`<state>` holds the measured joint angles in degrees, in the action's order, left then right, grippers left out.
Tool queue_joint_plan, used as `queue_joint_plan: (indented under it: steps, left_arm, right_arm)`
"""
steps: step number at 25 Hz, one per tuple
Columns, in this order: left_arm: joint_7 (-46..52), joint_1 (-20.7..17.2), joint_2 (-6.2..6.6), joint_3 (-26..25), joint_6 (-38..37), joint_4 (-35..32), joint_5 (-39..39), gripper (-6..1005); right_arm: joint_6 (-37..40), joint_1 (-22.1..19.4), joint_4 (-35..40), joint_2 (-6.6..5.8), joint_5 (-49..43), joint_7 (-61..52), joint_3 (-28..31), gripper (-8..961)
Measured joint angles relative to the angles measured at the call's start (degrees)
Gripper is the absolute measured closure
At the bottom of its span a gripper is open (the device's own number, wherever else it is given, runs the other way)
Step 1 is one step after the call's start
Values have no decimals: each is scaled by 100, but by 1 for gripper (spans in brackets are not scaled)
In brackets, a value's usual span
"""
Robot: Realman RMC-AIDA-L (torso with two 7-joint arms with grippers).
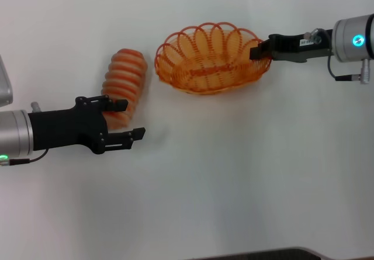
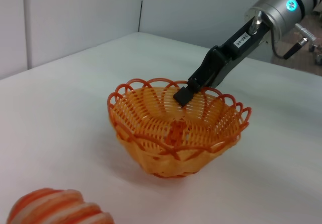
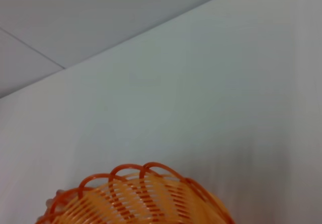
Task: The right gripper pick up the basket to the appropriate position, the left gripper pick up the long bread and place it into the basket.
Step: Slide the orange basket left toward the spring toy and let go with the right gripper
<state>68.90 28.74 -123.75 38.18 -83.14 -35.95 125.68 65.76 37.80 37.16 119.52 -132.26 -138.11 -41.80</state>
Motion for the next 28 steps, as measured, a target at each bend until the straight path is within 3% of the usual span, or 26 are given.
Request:
queue_joint_plan:
  steps: [28]
  left_arm:
    - [-8, 117, -13, 85, 296, 62, 3, 238]
  right_arm:
    - [-717, 71, -684, 10, 420, 169, -39, 837]
